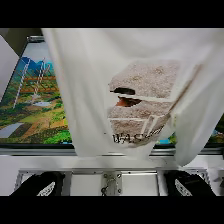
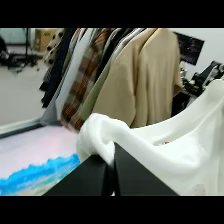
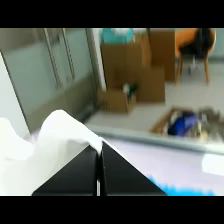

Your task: Fold the clothes and pants, and hang the long-sleeved shirts on hangers.

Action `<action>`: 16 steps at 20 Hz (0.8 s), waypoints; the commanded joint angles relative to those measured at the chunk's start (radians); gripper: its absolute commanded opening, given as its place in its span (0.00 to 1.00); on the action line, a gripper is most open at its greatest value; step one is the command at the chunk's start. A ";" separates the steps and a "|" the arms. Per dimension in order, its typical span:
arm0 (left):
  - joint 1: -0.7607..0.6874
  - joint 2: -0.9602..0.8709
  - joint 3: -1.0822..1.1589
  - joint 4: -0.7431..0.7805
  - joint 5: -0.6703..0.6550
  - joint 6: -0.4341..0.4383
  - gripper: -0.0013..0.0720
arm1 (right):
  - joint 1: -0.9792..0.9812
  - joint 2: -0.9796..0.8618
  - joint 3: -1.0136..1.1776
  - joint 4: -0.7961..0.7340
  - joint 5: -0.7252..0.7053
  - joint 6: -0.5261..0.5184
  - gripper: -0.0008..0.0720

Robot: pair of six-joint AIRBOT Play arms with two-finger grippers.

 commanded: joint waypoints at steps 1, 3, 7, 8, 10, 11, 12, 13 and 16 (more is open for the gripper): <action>0.106 -0.146 0.000 0.067 -0.183 -0.081 0.05 | 0.000 -0.141 0.001 -0.093 0.175 0.043 0.03; 0.169 -0.234 -0.002 0.065 -0.317 -0.108 0.05 | 0.000 -0.235 0.000 -0.149 0.219 0.033 0.03; 0.187 -0.258 -0.150 0.121 -0.391 -0.105 0.05 | 0.001 -0.330 -0.015 -0.173 0.300 -0.014 0.03; 0.169 -0.227 -0.222 0.164 -0.391 -0.105 0.05 | 0.001 -0.321 -0.043 -0.177 0.320 -0.014 0.03; 0.109 -0.129 -0.424 0.240 -0.368 -0.105 0.05 | 0.001 -0.266 -0.163 -0.180 0.356 -0.014 0.03; 0.076 -0.073 -0.539 0.251 -0.344 -0.106 0.05 | 0.002 -0.220 -0.262 -0.179 0.360 -0.013 0.03; 0.035 -0.013 -0.670 0.249 -0.314 -0.106 0.05 | 0.005 -0.167 -0.379 -0.180 0.359 -0.013 0.03; -0.010 0.040 -0.800 0.249 -0.277 -0.106 0.05 | 0.008 -0.118 -0.495 -0.180 0.359 -0.013 0.03; -0.155 0.152 -1.144 0.248 -0.089 -0.137 0.05 | 0.008 0.000 -0.838 -0.182 0.320 -0.013 0.03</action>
